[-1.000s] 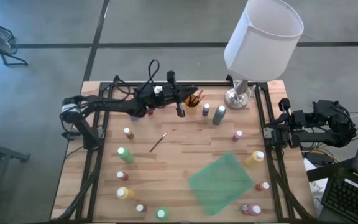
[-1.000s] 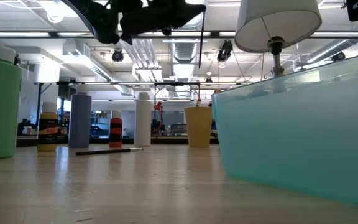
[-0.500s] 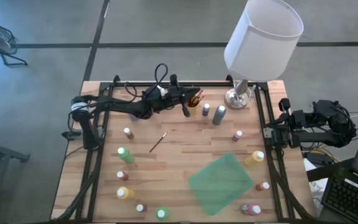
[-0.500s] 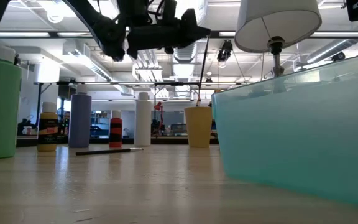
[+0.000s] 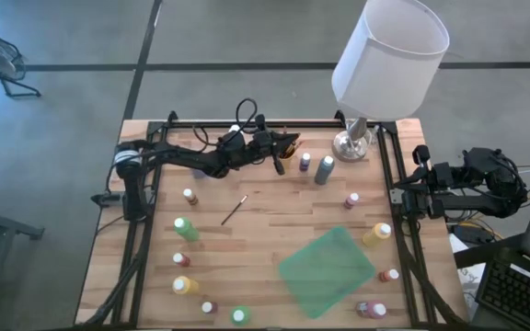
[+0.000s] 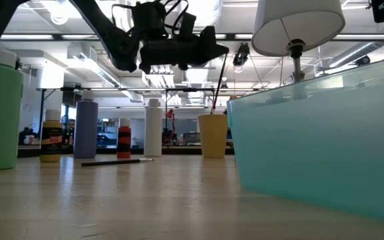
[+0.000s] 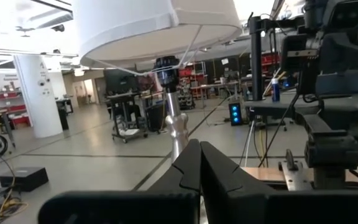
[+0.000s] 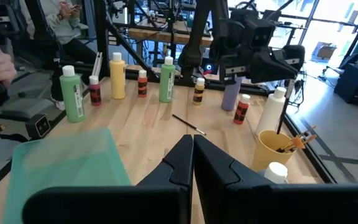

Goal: Pick & Place Paint Supplies
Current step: Put the silver paintbrush into the yellow cup

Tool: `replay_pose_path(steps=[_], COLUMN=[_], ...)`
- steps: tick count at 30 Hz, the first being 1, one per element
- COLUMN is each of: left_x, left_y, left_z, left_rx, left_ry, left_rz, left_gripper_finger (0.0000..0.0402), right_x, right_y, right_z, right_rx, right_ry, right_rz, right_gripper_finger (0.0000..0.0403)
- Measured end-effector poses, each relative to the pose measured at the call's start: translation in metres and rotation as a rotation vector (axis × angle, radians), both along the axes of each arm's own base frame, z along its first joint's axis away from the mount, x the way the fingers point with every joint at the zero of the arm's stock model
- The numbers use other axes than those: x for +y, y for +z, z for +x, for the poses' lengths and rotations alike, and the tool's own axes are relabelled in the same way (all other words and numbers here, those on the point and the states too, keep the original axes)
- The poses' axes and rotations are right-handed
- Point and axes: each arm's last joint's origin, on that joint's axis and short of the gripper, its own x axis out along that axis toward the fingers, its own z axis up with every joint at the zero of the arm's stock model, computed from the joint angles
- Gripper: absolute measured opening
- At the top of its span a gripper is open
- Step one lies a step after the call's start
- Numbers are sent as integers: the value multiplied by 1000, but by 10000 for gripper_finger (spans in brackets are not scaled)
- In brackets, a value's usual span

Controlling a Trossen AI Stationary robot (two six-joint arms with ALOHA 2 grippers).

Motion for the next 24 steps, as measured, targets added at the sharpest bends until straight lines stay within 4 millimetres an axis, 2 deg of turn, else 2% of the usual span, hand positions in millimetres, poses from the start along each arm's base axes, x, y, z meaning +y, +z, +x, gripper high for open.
replay_pose_path(steps=[24], left_x=[18], left_y=[-50], left_z=[11], left_rx=[41], left_ry=[98], left_rz=[-117], left_gripper_finger=[0], right_x=[0], right_y=[0], right_z=[0], right_rx=[-1], right_ry=[0], right_rz=[0], right_gripper_finger=[8])
